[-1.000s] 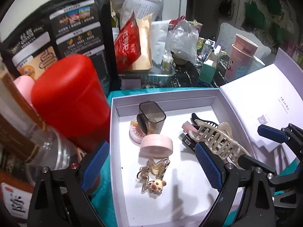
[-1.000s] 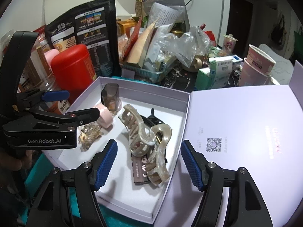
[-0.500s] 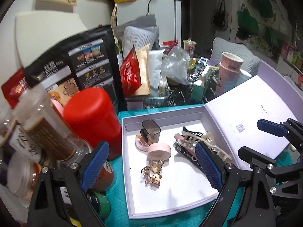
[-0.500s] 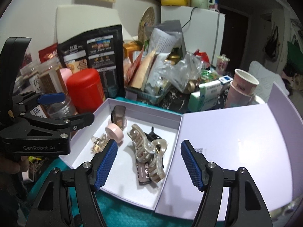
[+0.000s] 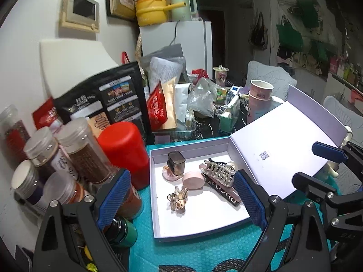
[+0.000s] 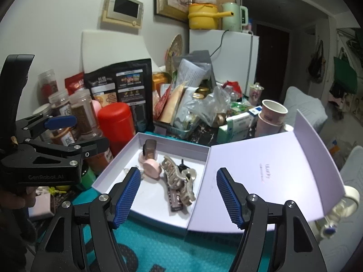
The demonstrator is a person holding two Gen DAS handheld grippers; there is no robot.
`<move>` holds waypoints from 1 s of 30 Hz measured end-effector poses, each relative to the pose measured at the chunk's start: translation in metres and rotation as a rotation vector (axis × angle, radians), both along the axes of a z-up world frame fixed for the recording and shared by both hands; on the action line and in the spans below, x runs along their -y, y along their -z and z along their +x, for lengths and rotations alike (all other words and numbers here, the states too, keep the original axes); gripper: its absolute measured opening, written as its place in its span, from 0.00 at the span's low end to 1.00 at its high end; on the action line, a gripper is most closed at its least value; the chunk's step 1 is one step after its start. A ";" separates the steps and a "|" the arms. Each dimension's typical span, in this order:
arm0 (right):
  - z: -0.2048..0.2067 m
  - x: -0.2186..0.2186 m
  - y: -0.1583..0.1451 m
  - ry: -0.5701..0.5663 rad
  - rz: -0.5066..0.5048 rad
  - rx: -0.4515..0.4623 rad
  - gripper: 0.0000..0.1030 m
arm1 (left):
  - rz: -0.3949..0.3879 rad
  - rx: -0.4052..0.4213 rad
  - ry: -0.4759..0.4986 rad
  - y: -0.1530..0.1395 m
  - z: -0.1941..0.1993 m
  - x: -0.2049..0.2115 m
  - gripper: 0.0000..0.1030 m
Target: Organize rigid objects
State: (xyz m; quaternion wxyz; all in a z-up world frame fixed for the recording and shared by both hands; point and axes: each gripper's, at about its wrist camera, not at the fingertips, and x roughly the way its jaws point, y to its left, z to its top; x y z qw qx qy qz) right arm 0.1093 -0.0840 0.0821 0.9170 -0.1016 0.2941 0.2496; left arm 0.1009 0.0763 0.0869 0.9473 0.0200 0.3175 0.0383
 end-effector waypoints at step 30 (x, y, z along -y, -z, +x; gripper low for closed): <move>-0.104 0.030 0.043 0.097 0.035 -0.084 0.68 | -0.039 -0.038 -0.040 0.042 -0.111 0.026 0.91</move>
